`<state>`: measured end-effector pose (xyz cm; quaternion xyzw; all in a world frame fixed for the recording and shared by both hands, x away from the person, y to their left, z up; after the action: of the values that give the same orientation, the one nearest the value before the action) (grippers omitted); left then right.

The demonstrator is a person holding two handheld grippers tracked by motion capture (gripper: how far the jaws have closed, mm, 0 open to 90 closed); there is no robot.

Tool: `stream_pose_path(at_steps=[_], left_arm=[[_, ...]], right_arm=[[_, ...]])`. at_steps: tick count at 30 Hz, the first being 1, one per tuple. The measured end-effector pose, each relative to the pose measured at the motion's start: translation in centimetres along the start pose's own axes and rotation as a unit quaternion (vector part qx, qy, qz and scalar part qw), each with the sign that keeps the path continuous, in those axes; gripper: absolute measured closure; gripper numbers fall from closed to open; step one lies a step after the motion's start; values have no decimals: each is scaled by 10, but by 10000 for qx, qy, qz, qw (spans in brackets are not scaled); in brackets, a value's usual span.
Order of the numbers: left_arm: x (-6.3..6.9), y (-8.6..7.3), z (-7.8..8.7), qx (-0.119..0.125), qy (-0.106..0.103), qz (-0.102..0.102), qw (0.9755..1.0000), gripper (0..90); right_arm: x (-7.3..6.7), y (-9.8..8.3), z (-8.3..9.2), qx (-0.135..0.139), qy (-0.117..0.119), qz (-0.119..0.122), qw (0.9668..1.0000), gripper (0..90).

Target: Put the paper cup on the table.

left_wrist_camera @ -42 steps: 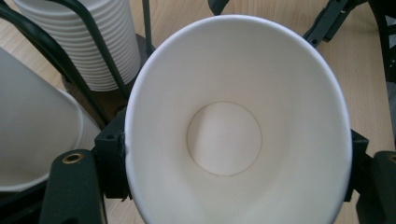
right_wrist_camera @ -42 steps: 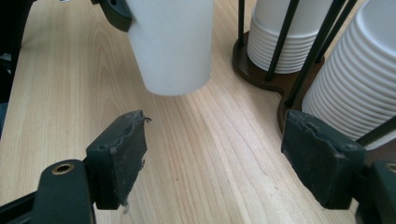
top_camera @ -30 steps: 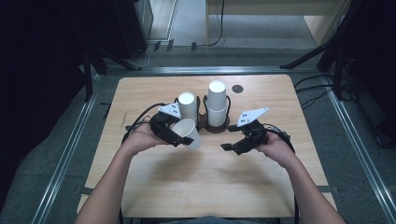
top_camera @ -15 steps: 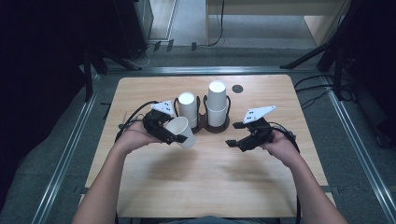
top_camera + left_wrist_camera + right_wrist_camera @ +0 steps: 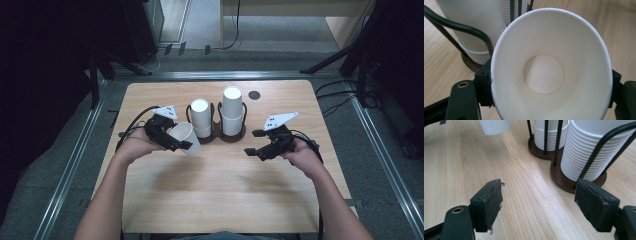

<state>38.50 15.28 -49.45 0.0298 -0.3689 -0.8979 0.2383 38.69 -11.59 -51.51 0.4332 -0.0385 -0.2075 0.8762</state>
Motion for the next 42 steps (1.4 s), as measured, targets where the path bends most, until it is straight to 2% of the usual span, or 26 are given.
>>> stream_pose_path(at_steps=[14,16,26,36,40,42], left_arm=[[-24,-19,14,-6,304,340,9990,239],[-28,-22,16,-45,415,375,9984,239],[-46,-38,22,-170,688,634,9955,239],[-65,-54,26,-325,1024,906,9901,236],[-74,-62,28,-447,1229,986,9865,233],[-79,-67,29,-508,1360,1085,9834,231]], right_arm=[[4,-1,0,31,-60,-40,10000,222],[5,-1,0,47,-34,-72,10000,222],[9,-6,-2,-11,-70,-115,9999,222],[8,-6,-3,-32,-71,-93,9999,222],[8,-6,-4,-36,-75,-81,9999,222],[8,-6,-5,-47,-72,-65,9999,222]])
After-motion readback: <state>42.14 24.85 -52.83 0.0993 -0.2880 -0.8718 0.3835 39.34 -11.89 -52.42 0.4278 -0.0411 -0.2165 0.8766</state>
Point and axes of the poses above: each handheld gripper's, and its own axes: z roughly backward along the jaws, y roughly out of its top, x roughly to its right, the point moved 8 cm from there along -z, roughly forward along the jaws, and after that the axes turned 1 degree about -z, right-handed, at the moved point
